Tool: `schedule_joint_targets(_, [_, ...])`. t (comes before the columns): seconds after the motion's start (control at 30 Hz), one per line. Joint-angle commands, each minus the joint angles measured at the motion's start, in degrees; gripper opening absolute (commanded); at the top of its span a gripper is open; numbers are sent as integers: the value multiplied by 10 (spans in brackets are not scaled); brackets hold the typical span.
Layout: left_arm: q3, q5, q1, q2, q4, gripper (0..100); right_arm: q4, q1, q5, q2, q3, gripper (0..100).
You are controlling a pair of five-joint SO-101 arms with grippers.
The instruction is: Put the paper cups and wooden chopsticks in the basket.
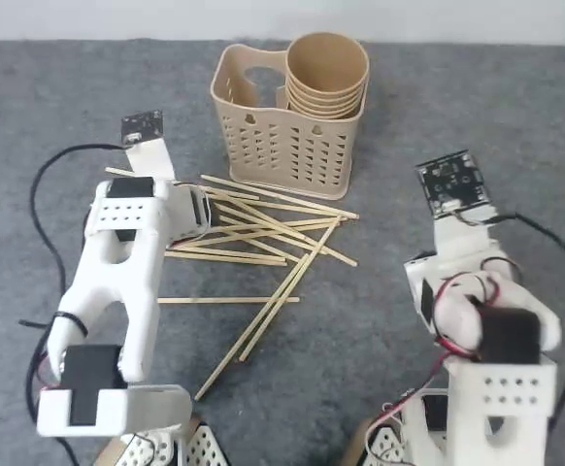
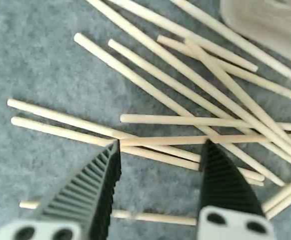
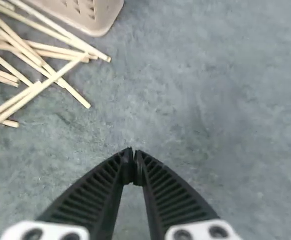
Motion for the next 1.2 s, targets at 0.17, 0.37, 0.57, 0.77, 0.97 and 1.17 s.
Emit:
schedule_joint_targets(0.17, [3, -18, 19, 0, -96, 221, -98, 3, -10, -22, 105, 8])
schedule_joint_targets(0.37, [36, 3, 51, 0, -135, 221, -144, -38, -15, -22, 175, 8])
schedule_joint_targets(0.57, [45, 40, 40, 4, -137, 221, -171, -43, -12, -21, 207, 8])
schedule_joint_targets(0.77, [41, 122, 50, 62, -84, 221, -171, -43, -11, -22, 211, 8])
schedule_joint_targets(0.97, [15, 141, 50, 100, -77, 221, -172, -43, -11, -21, 213, 8])
schedule_joint_targets(1.17, [0, 140, 50, 115, -81, 221, -195, -44, 1, -22, 229, 8])
